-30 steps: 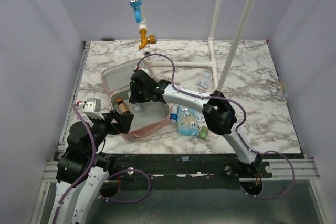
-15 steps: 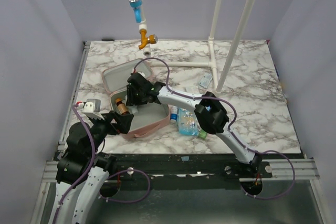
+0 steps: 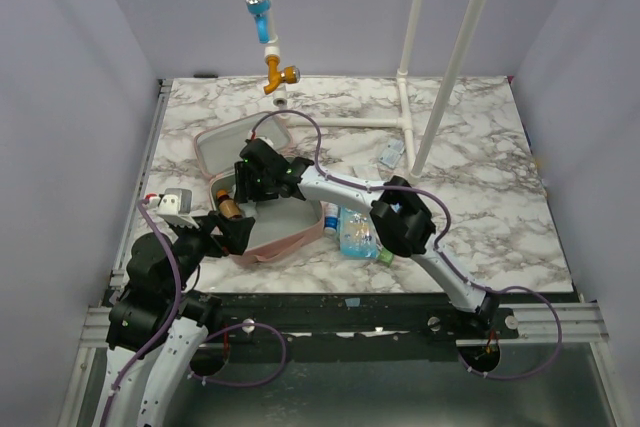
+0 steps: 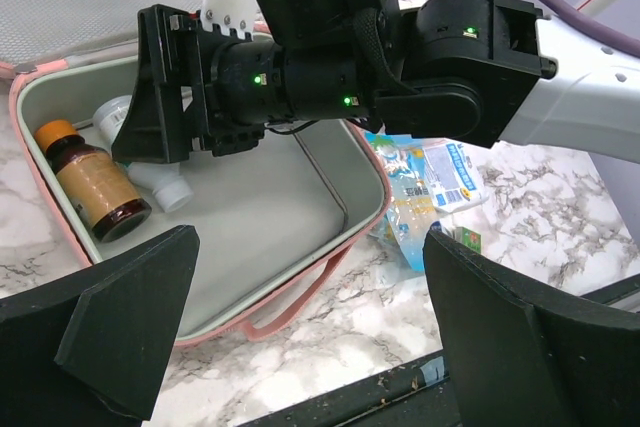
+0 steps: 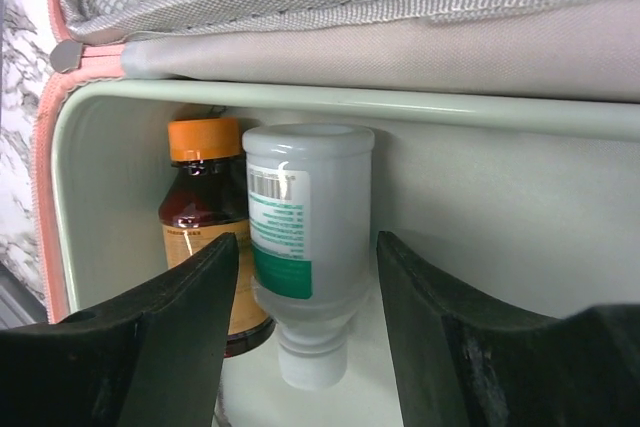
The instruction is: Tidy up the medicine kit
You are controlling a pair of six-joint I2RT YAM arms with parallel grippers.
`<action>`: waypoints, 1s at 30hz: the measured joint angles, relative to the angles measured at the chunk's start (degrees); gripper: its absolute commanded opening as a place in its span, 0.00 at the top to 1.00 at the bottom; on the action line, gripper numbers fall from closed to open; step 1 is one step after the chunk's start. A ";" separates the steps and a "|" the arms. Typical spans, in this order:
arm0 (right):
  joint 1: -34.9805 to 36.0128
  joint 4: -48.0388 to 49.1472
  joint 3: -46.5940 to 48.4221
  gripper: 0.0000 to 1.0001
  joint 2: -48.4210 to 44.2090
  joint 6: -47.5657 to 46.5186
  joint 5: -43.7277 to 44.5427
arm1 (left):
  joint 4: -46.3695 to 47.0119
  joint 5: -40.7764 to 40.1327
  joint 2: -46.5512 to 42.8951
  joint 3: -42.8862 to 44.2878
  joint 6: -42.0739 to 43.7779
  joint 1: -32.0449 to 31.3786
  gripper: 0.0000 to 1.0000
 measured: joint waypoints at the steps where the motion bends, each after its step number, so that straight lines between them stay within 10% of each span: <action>1: 0.04 0.17 -0.02 0.38 -0.07 0.00 0.02 | 0.00 0.00 0.00 0.00 0.00 0.00 0.02; 30: 0.63 -0.87 -38.97 0.27 -46.49 -3.04 18.03 | -0.04 -1.25 -1.05 0.00 -0.11 0.00 0.02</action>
